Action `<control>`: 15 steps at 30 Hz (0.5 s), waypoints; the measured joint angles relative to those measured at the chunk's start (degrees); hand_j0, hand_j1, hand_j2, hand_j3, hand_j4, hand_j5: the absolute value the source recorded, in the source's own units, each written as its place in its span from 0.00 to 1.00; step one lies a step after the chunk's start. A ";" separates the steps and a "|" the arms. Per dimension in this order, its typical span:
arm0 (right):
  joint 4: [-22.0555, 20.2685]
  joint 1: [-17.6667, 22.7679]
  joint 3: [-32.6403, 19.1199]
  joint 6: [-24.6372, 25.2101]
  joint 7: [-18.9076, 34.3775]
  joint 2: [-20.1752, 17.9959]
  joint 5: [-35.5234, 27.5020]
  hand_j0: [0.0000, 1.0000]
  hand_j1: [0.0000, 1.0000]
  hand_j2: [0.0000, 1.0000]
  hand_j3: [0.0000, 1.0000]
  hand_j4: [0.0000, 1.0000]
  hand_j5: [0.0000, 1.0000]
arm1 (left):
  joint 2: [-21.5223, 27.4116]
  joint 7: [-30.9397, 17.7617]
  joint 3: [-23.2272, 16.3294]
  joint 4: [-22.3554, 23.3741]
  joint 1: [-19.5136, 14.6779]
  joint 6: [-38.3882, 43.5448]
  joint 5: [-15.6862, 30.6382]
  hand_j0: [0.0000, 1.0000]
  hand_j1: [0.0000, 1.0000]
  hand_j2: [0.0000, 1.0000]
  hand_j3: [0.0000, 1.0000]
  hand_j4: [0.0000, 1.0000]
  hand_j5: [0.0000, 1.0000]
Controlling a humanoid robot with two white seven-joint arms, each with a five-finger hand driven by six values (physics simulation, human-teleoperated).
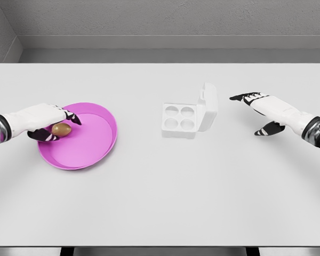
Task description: Pack egg into the box and close the box lid
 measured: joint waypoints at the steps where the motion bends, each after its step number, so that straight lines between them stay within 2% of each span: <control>1: 0.01 0.00 0.01 0.00 0.00 0.00 0.00 1.00 1.00 1.00 1.00 1.00 1.00 | 0.02 0.00 0.00 -0.18 0.00 0.01 -0.51 0.74 0.74 0.74 0.74 0.74 0.74; 15: 0.02 0.09 0.02 -0.02 0.00 -0.06 0.00 1.00 1.00 1.00 1.00 1.00 1.00 | -0.73 -0.09 -0.10 -0.60 0.53 0.03 -6.55 0.73 0.73 0.73 0.73 0.73 0.73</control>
